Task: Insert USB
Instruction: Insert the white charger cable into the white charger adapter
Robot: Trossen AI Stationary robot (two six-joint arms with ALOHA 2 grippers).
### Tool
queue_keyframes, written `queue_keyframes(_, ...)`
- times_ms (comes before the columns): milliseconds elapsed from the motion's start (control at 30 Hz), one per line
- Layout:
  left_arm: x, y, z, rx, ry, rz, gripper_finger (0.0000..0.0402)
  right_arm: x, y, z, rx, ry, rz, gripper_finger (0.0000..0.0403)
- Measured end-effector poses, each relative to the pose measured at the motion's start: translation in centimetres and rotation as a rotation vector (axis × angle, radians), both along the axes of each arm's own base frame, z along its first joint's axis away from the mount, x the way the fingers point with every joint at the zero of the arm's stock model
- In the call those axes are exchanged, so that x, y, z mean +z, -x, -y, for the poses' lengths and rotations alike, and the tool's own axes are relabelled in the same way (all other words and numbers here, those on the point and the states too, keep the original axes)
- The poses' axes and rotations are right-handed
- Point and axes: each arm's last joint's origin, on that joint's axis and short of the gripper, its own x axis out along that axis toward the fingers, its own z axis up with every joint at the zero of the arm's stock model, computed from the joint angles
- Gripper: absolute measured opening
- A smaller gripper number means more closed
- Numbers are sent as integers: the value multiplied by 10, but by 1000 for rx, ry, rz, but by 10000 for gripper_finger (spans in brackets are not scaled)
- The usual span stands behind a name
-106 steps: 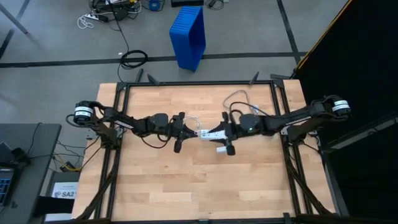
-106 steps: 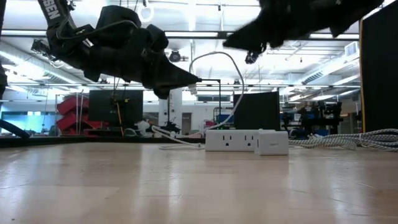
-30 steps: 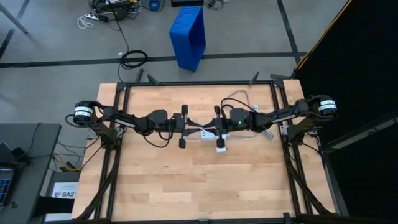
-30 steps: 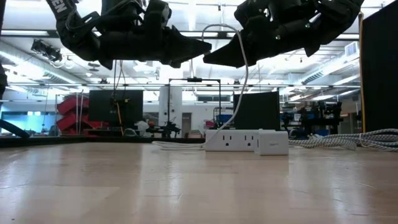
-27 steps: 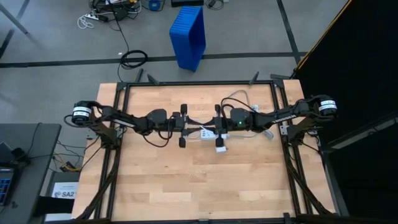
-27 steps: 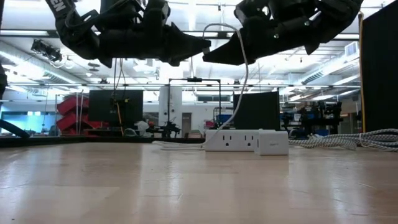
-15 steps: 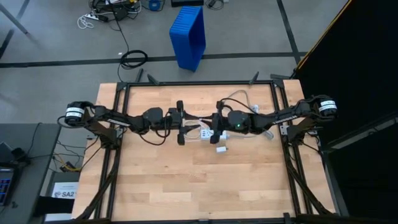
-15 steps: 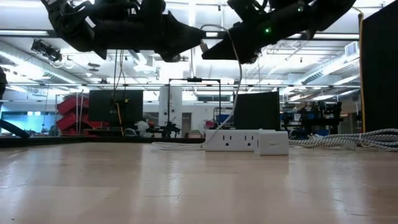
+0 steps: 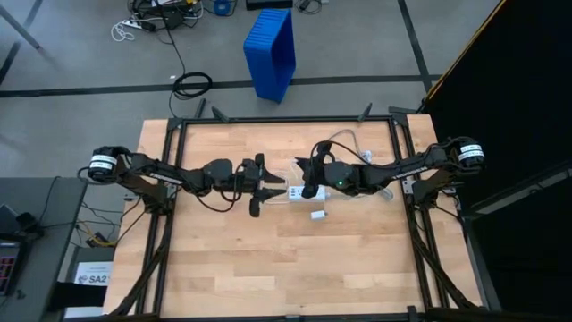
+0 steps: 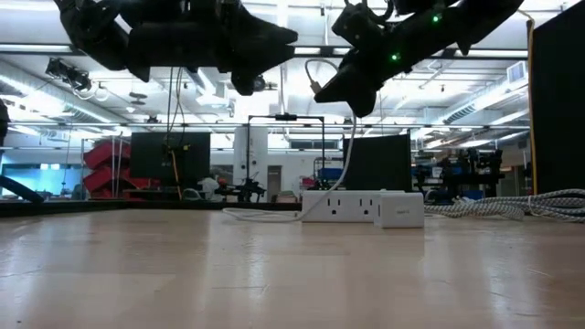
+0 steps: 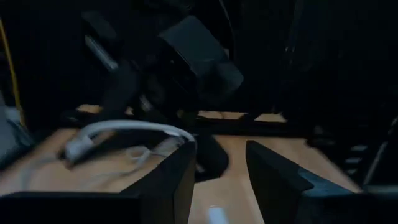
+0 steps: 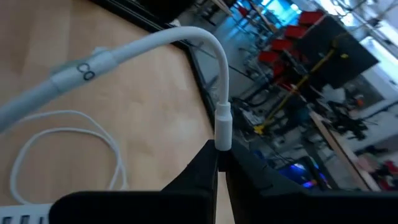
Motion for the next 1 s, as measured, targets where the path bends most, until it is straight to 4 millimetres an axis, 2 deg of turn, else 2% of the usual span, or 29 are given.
queue_keyframes(167, 7, -4, 14, -20, -29, 107, 127, 4, -2, 1, 2, 6, 7, 0)
queue_keyframes(400, 31, -14, 5, 117, -82, 198, 127, 1, -3, -5, 23, 7, -10, 0)
queue_keyframes(500, 36, -27, 2, 125, -89, 130, 127, 1, -3, -7, 30, 8, -8, 0)
queue_keyframes(667, 30, -46, -1, 133, -71, -59, 127, 1, -2, -7, 7, 41, -25, 0)
queue_keyframes(1000, 17, -43, -6, 240, -66, -261, 127, -2, 0, -8, -4, 67, -79, 0)
